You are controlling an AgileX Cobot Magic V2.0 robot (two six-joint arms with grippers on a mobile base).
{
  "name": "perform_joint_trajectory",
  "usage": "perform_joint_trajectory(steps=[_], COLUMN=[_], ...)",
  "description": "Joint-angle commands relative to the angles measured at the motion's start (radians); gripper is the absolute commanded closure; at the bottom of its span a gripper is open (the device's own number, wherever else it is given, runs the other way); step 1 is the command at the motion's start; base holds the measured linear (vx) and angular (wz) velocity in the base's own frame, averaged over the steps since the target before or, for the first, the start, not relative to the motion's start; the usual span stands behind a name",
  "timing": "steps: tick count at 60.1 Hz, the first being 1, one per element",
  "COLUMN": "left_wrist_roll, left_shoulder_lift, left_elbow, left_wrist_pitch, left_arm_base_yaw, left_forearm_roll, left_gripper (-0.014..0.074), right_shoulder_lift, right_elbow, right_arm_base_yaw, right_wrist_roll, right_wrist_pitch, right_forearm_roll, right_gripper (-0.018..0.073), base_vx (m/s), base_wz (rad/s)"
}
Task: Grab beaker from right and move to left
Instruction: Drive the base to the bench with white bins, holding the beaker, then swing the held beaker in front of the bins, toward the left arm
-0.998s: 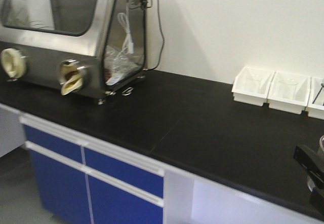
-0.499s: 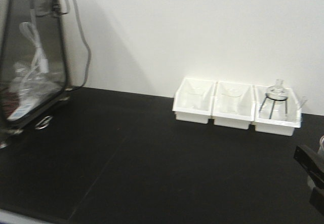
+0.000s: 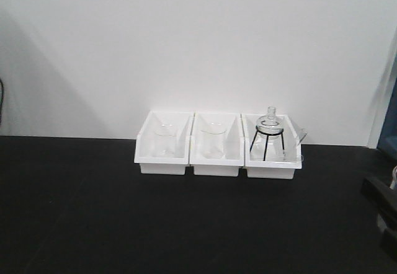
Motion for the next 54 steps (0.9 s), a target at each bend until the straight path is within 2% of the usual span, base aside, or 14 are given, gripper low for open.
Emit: perform_joint_trajectory(steps=[1, 22, 54], left_wrist_roll=[-0.001, -0.001, -0.001], left_shoulder_lift=[-0.006, -0.006, -0.006], left_elbow=[0.019, 0.019, 0.019], left_wrist_pitch=[-0.076, -0.076, -0.076], left_arm_base_yaw=[-0.006, -0.006, -0.006], left_forearm_roll=[0.0, 0.0, 0.0], left_gripper=[0.0603, 0.0603, 0.0603], right_shoulder_lift=[-0.007, -0.007, -0.007], right_elbow=[-0.033, -0.033, -0.033], right_arm_base_yaw=[0.001, 0.001, 0.001], right_wrist_roll=[-0.004, -0.004, -0.004], right_wrist_pitch=[-0.02, -0.02, -0.025], right_forearm_roll=[-0.008, -0.008, -0.008], right_gripper=[0.0564, 0.0564, 0.0564], base_vx=[0.2, 0.12, 0.01], base_wz=[-0.36, -0.24, -0.02])
